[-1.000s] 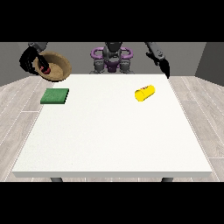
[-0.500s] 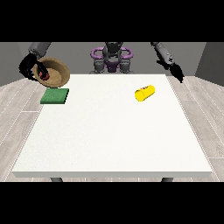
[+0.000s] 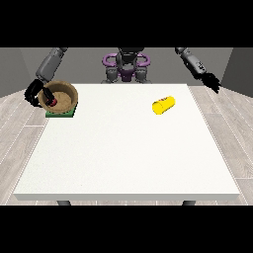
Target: Pick the cup and pour the ball into the bowl, then pick the bowl and place it on the pad
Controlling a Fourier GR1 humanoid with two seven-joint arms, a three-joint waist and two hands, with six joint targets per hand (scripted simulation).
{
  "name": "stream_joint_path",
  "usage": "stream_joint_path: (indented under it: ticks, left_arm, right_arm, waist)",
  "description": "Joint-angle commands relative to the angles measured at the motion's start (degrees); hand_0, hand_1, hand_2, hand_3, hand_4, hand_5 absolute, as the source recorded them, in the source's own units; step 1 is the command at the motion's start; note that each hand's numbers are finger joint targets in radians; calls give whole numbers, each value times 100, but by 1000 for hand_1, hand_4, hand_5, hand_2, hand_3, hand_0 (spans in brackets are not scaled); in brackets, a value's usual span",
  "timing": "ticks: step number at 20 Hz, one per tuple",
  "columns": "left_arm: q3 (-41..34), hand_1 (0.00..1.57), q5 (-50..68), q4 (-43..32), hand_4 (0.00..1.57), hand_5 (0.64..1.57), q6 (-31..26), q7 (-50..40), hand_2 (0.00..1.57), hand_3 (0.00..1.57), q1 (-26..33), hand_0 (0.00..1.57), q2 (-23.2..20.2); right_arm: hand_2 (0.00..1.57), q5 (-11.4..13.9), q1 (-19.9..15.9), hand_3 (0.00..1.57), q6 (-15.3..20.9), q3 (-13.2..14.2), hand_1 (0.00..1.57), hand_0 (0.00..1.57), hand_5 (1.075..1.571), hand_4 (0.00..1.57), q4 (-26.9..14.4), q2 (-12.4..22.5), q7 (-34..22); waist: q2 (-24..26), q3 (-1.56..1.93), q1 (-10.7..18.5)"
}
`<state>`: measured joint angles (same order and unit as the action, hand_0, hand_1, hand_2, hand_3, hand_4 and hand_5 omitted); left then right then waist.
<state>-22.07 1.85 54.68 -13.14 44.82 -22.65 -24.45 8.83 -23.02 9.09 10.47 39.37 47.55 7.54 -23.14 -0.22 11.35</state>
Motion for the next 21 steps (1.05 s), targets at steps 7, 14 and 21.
stream_joint_path:
  ticks: [7,14,21]
  left_arm:
    - [-457,0,446,229,863,1179,-318,44,0,0,355,0,-394]
    - [-432,0,605,592,872,1175,-332,-347,0,0,578,0,-297]
    - [-219,0,333,304,883,1213,-196,-369,0,0,980,0,-54]
  right_arm:
    - [1263,-1271,-805,911,-660,1245,1264,1264,1389,200,-1120,-162,17]
    - [503,-1295,-1326,0,-1007,1378,0,0,1264,0,-1533,446,-418]
    - [102,-1615,-1447,369,-1609,1407,0,0,1371,501,-1223,-133,-105]
  waist:
    - [-310,37,-193]
    - [66,29,-232]
    - [831,21,-399]
